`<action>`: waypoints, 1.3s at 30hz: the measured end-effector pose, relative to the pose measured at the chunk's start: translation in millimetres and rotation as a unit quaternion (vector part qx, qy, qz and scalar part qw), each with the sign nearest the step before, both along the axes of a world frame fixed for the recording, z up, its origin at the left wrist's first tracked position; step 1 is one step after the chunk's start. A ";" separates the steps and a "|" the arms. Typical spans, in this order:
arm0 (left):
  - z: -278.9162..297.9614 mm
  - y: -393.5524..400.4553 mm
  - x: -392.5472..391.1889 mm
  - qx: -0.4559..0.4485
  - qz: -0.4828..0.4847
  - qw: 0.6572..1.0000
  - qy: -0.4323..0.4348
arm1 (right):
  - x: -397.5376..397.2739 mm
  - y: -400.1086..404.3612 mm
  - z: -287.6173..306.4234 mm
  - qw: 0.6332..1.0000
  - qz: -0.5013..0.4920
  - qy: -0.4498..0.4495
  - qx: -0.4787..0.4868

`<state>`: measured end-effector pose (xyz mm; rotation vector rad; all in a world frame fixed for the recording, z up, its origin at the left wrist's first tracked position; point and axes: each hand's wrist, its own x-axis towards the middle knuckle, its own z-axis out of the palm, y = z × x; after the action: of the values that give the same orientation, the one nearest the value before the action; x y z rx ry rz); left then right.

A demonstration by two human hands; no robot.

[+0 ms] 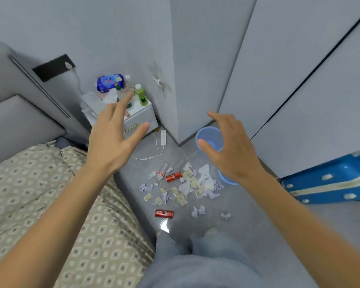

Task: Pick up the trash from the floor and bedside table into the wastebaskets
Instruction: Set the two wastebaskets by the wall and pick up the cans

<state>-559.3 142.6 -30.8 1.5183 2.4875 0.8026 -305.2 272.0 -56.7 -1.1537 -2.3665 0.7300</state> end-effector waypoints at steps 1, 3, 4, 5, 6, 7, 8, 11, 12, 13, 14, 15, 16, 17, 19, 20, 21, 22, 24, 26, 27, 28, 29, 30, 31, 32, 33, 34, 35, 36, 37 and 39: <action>-1.3 3.9 3.5 -0.005 -0.009 1.000 0.003 | 5.2 0.6 -1.9 1.000 -0.011 -0.005 -0.002; -3.6 9.6 9.3 -0.011 -0.020 1.000 0.013 | 13.5 3.6 -8.6 0.999 -0.028 -0.004 -0.016; -4.5 11.3 11.5 -0.016 -0.024 0.999 0.018 | 16.2 5.3 -14.0 0.999 -0.032 -0.001 -0.022; -6.4 12.0 12.6 -0.023 -0.027 0.999 0.023 | 17.7 6.9 -20.8 0.999 -0.035 0.001 -0.032; -9.2 11.4 12.6 -0.030 -0.026 0.999 0.027 | 18.0 8.0 -28.8 0.998 -0.036 0.001 -0.046; -12.4 10.1 11.6 -0.037 -0.025 0.999 0.031 | 17.0 8.6 -36.5 0.998 -0.035 0.000 -0.060; -15.9 9.1 9.4 -0.043 -0.026 0.998 0.035 | 15.2 9.5 -43.9 0.997 -0.032 -0.003 -0.068; -27.7 9.6 0.7 -0.059 -0.032 0.997 0.031 | 7.7 12.1 -60.5 0.996 -0.029 -0.027 -0.077; -31.7 10.4 -2.3 -0.064 -0.036 0.997 0.028 | 5.9 12.6 -64.6 0.996 -0.034 -0.028 -0.081; -35.1 12.3 -5.8 -0.070 -0.043 0.996 0.025 | 4.2 13.0 -68.3 0.995 -0.043 -0.027 -0.084; -38.1 15.2 -9.6 -0.077 -0.050 0.996 0.021 | 2.6 13.2 -71.4 0.994 -0.054 -0.029 -0.086; -41.3 19.4 -14.4 -0.082 -0.057 0.995 0.018 | 0.9 13.5 -73.7 0.993 -0.067 -0.034 -0.090; -44.6 24.9 -20.0 -0.083 -0.065 0.994 0.015 | -1.2 13.8 -77.0 0.992 -0.079 -0.039 -0.095; -48.1 31.3 -26.9 -0.080 -0.072 0.994 0.013 | -3.7 13.7 -80.3 0.990 -0.089 -0.040 -0.098; -55.8 45.7 -43.1 -0.073 -0.092 0.993 0.009 | -11.9 13.6 -89.0 0.987 -0.113 -0.034 -0.106; -60.7 53.3 -53.0 -0.072 -0.104 0.992 0.005 | -18.0 14.1 -93.7 0.985 -0.126 -0.034 -0.109; -66.6 61.4 -64.4 -0.072 -0.119 0.990 -0.002 | -25.8 14.1 -98.3 0.983 -0.142 -0.039 -0.113; -73.1 70.1 -77.5 -0.074 -0.135 0.988 -0.009 | -35.4 13.3 -102.2 0.979 -0.160 -0.048 -0.120; -85.6 88.9 -106.2 -0.087 -0.163 0.983 -0.020 | -58.0 9.2 -110.9 0.969 -0.198 -0.063 -0.133; -93.8 108.2 -134.6 -0.105 -0.200 0.974 -0.025 | -83.7 3.9 -118.3 0.962 -0.230 -0.062 -0.135; -94.7 114.6 -142.0 -0.106 -0.216 0.971 -0.017 | -92.0 1.3 -118.9 0.962 -0.232 -0.058 -0.135; -94.3 123.0 -151.8 -0.107 -0.233 0.966 -0.011 | -103.6 1.0 -120.1 0.960 -0.240 -0.054 -0.134; -92.6 130.0 -158.4 -0.109 -0.250 0.962 -0.006 | -112.8 1.3 -119.9 0.957 -0.253 -0.048 -0.131; -90.2 136.0 -161.3 -0.109 -0.267 0.958 -0.004 | -119.4 1.1 -117.9 0.955 -0.267 -0.040 -0.125; -87.4 141.5 -161.8 -0.107 -0.280 0.954 -0.005 | -123.8 0.8 -115.6 0.952 -0.281 -0.030 -0.121; -84.6 146.4 -160.3 -0.103 -0.289 0.952 -0.005 | -126.1 0.8 -114.3 0.949 -0.292 -0.020 -0.116; -82.3 149.7 -156.8 -0.099 -0.297 0.950 -0.001 | -125.9 0.4 -114.3 0.947 -0.301 -0.012 -0.112; -82.0 151.7 -152.1 -0.094 -0.305 0.948 0.007 | -123.6 -0.2 -115.7 0.945 -0.308 -0.004 -0.111; -82.6 152.5 -146.2 -0.091 -0.314 0.945 0.014 | -119.9 -1.4 -118.4 0.942 -0.315 0.002 -0.112; -84.9 152.9 -139.4 -0.089 -0.324 0.942 0.017 | -114.6 -3.0 -122.2 0.940 -0.322 0.005 -0.113; -89.4 153.3 -132.0 -0.090 -0.336 0.937 0.017 | -107.9 -6.0 -126.7 0.937 -0.331 0.004 -0.112; -104.9 155.0 -114.6 -0.100 -0.366 0.925 0.010 | -91.9 -16.4 -136.9 0.927 -0.359 0.001 -0.108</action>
<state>-673.8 297.6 -135.6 2.1362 1.6928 0.3821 -397.1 255.6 -193.6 -1.9433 -1.6688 0.7150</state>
